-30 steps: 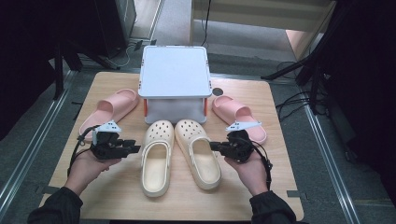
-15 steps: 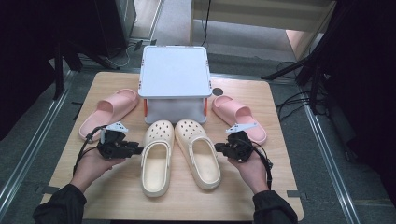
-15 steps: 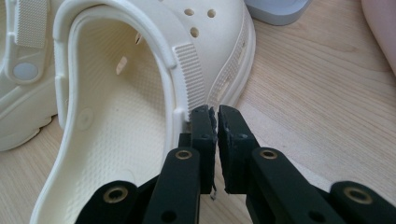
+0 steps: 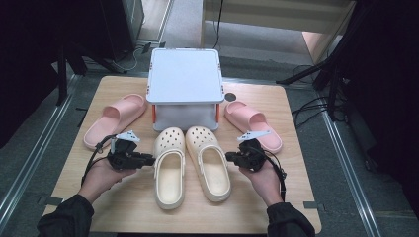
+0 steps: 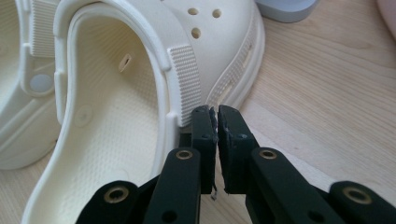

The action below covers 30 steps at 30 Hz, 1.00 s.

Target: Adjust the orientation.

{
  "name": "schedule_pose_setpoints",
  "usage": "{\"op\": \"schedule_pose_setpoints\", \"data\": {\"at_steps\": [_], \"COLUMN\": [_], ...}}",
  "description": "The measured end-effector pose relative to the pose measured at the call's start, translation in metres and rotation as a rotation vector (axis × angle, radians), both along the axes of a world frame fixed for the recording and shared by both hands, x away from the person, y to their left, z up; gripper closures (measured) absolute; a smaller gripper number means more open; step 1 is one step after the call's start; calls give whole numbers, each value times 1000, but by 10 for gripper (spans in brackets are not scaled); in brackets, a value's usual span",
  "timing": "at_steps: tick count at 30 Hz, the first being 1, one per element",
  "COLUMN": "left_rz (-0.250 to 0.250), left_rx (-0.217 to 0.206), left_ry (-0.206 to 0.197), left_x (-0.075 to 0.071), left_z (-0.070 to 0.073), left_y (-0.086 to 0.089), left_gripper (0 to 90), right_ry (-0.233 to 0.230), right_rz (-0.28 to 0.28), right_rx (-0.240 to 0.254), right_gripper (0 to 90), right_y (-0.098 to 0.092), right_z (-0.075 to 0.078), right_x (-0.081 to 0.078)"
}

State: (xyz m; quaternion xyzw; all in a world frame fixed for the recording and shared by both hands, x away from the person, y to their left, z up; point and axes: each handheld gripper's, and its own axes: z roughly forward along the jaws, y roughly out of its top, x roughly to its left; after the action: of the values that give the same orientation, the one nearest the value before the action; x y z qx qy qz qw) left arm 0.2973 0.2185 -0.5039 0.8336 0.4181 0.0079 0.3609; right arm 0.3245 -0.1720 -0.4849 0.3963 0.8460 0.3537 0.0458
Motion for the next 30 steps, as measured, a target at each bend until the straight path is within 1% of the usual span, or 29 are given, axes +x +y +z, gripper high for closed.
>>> {"op": "schedule_pose_setpoints", "data": {"at_steps": [3, 6, 7, 8, 12, 13, 14, 15, 16, 17, 18, 19, 20, 21, 22, 24, 25, 27, 28, 30], "left_rz": [-16, -46, -46, -54, -44, -46, -46, -44, -41, -41, -30, -30, -22, -1, 10, 16, 20, 20, 25, 25], "left_rx": [-2, -15, -15, -7, -13, -12, -12, -15, -17, -17, -19, -19, -14, -15, -26, -32, -29, -31, -40, -55], "left_ry": [4, 14, 14, 4, 15, 11, 11, -2, -5, -5, -5, -5, -1, 9, 8, 7, 3, 3, 4, 2], "left_x": [-1, -3, -3, -4, -3, -3, -3, -3, -3, -3, -3, -3, -2, 1, 1, 2, 2, 2, 3, 4], "left_z": [0, -1, -1, -1, 0, 0, 0, 3, 5, 5, 9, 9, 12, 16, 18, 20, 23, 24, 27, 31], "left_y": [-4, -11, -11, -14, -11, -10, -10, -10, -9, -9, -8, -8, -7, -4, -3, -1, 0, 1, 1, 2], "left_gripper": [731, 725, 724, 728, 705, 701, 697, 692, 691, 691, 692, 692, 691, 687, 686, 686, 694, 715, 726, 746], "right_ry": [-2, 9, 14, 15, 24, 21, 14, 11, 10, 10, -14, -20, -31, -38, -43, -48, -54, -56, -60, -63], "right_rz": [15, 21, 20, 19, 12, 10, 6, -1, -12, -12, -22, -21, -20, -19, -18, -18, -16, -15, -10, -11], "right_rx": [-2, 3, 5, 1, -3, 4, 12, 24, 40, 40, 82, 98, 105, 114, 120, 122, 130, 133, 142, 144], "right_gripper": [861, 859, 860, 860, 847, 844, 833, 824, 814, 814, 787, 778, 762, 751, 744, 734, 719, 718, 707, 695], "right_y": [4, 9, 10, 10, 12, 11, 10, 8, 6, 6, 3, 2, 2, 2, 2, 2, 3, 4, 6, 8], "right_z": [-2, -4, -5, -6, -8, -8, -7, -5, -3, -3, 5, 7, 11, 13, 16, 18, 21, 22, 25, 27], "right_x": [-1, -2, -2, -1, -1, 0, 0, 0, -1, -1, -3, -5, -7, -10, -12, -15, -19, -21, -25, -28]}}
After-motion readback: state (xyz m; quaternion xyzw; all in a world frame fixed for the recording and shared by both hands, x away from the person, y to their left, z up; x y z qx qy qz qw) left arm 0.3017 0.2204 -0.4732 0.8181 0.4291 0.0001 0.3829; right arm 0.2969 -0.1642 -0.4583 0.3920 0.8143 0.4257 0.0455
